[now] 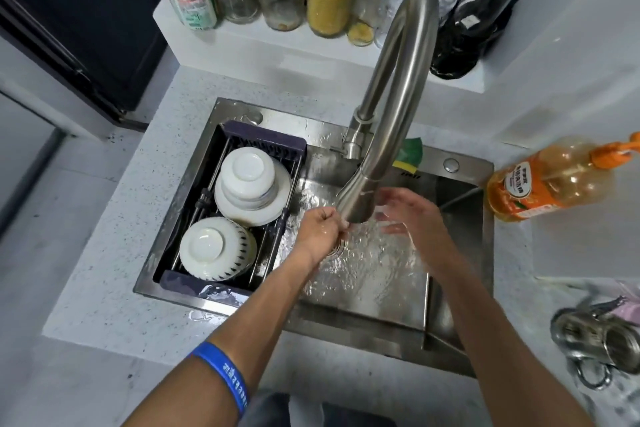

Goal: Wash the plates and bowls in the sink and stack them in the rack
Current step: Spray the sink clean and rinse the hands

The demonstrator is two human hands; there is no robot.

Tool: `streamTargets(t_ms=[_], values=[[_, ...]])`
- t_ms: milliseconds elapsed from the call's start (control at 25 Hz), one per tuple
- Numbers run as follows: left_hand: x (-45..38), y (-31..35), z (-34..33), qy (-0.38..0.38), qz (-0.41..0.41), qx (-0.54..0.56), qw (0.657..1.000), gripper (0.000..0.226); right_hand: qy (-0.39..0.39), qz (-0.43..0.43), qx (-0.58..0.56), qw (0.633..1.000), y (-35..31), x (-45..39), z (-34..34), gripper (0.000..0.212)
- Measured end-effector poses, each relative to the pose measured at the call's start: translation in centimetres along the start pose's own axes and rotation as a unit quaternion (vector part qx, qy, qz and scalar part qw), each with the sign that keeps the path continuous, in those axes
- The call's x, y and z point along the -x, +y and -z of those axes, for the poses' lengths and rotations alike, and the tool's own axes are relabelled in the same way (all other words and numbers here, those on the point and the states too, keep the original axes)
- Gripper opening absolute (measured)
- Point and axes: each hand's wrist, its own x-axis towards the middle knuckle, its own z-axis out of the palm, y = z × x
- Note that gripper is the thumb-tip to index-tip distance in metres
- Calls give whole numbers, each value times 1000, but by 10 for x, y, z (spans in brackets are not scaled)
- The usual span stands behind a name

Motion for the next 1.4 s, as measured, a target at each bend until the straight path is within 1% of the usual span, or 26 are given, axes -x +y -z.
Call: streamTargets(t_ms=[40,80,160,200,240,320,360,400,440,480,520,560,640,680,720,800,880,960,1040,1160,1240,1320,1400], values=[[-7,-3,3,0,1,7,1000,20,46,-22,112,992,13,-25,6,13],[-14,-7,5,-1,4,3,1000,22,72,-24,225,971,22,-49,12,12],[-23,-14,8,5,3,-13,1000,25,99,25,368,924,23,-100,22,14],[-26,-19,10,12,2,-21,1000,24,111,41,404,907,21,-125,26,19],[-30,-25,13,20,2,-29,999,22,120,44,434,892,17,-147,32,30],[-31,-37,18,30,-5,-28,999,18,99,19,490,866,4,-171,43,54],[-32,-42,20,32,-8,-27,999,18,88,0,509,856,1,-175,45,57],[-32,-45,21,34,-6,-24,999,18,88,-13,527,845,-1,-172,46,53],[-33,-47,23,38,0,-23,999,20,101,-10,545,832,2,-163,42,49],[-30,-45,24,44,4,-19,999,23,116,12,564,818,8,-148,34,45],[-28,-45,25,51,7,-13,999,28,118,38,573,810,19,-127,23,42],[-24,-42,25,61,10,0,998,31,100,64,566,815,33,-102,8,40],[-16,-41,25,96,25,49,994,28,58,68,519,850,65,-57,-28,37],[-13,-42,27,114,33,76,990,24,50,57,492,867,76,-40,-48,35],[-8,-41,29,128,41,98,986,21,46,41,476,877,83,-29,-66,35],[-2,-45,37,150,58,110,981,18,45,30,498,866,87,-16,-94,39],[2,-47,44,148,68,111,980,16,53,36,515,855,89,-10,-104,51],[3,-50,46,130,73,106,983,13,67,47,527,846,88,-6,-100,55],[2,-52,42,101,74,106,986,14,87,65,546,831,83,-3,-92,52],[1,-51,31,61,71,105,990,16,108,72,558,819,76,1,-79,61],[3,-49,27,57,68,106,990,17,119,82,573,807,71,3,-79,57],[3,-48,27,58,66,97,991,19,119,91,589,794,70,4,-84,44],[2,-50,30,55,68,92,992,17,110,78,604,786,70,3,-85,38]])
